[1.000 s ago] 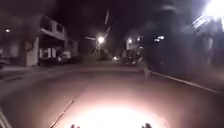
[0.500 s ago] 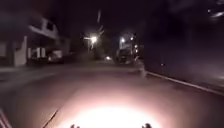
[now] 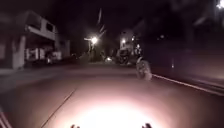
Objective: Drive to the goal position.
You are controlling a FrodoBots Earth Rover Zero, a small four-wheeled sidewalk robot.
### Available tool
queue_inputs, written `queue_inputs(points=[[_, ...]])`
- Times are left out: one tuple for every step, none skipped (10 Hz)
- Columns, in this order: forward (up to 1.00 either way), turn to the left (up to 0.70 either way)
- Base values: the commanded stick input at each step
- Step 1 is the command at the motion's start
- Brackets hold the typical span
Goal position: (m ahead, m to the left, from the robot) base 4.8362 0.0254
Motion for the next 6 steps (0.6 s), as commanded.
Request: queue_inputs(points=[[0.70,0.00],[0.70,0.00],[0.70,0.00],[0.70,0.00],[0.70,0.00],[0.70,0.00]])
